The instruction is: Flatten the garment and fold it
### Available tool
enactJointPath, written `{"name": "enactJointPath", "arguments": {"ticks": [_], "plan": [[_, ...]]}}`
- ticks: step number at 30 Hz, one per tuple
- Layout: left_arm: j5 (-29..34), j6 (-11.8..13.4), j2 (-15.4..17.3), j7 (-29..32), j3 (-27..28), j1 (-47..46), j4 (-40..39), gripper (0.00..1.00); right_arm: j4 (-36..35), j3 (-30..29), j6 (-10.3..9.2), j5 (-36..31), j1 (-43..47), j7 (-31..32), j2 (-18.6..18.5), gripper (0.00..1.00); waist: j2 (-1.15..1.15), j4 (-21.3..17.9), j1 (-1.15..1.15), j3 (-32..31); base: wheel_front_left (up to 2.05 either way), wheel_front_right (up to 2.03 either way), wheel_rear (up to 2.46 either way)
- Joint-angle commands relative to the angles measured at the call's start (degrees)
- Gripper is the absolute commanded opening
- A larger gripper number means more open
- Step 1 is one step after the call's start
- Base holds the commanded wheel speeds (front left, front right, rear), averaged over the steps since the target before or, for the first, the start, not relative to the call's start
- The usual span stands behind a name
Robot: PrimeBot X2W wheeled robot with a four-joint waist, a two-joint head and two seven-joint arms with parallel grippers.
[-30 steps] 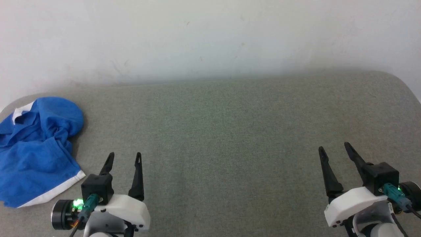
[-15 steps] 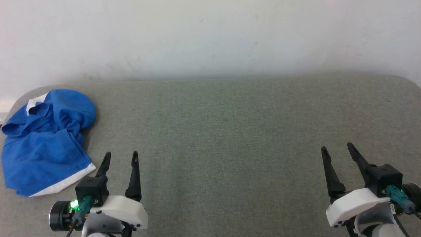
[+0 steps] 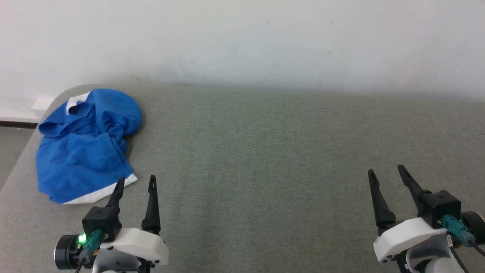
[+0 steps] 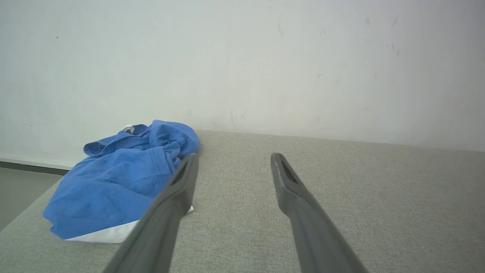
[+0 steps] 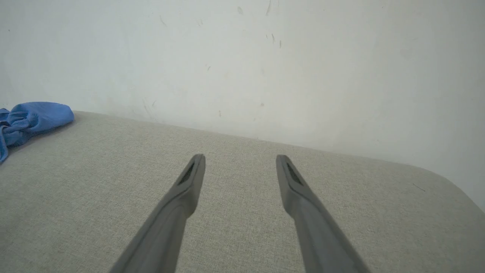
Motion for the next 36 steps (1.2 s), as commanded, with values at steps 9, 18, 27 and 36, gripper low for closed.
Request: {"name": "enactJointPath", "arguments": {"ticks": [9, 18, 27, 36], "plan": [[-1.48, 0.34, -0.06, -1.58, 0.62, 1.38, 0.15, 1.00, 1.44, 0.90, -0.02, 0.11, -1.40, -1.59, 0.07, 1.00, 0.00, 6.22, 0.00, -0.07, 0.00, 0.00, 0.00], [-2.92, 1.12, -0.06, -2.66, 0.43, 1.79, 0.21, 1.00, 2.97, 2.29, -0.03, -0.05, -2.16, -2.67, 0.08, 1.00, 0.00, 11.19, 0.00, -0.01, 0.00, 0.00, 0.00], [-3.66, 1.69, -0.07, -3.74, 0.48, 2.79, 0.15, 1.00, 4.40, 3.71, -0.03, 0.33, -2.43, -3.75, 0.10, 1.00, 0.00, 15.95, 0.00, -0.41, 0.00, 0.00, 0.00], [-4.45, 2.58, -0.08, -4.82, -0.48, 3.59, 0.18, 1.00, 5.55, 5.02, -0.04, 1.12, -2.69, -4.82, 0.11, 1.00, 0.00, 18.55, 0.00, -0.49, 0.00, 0.00, 0.00]]}}
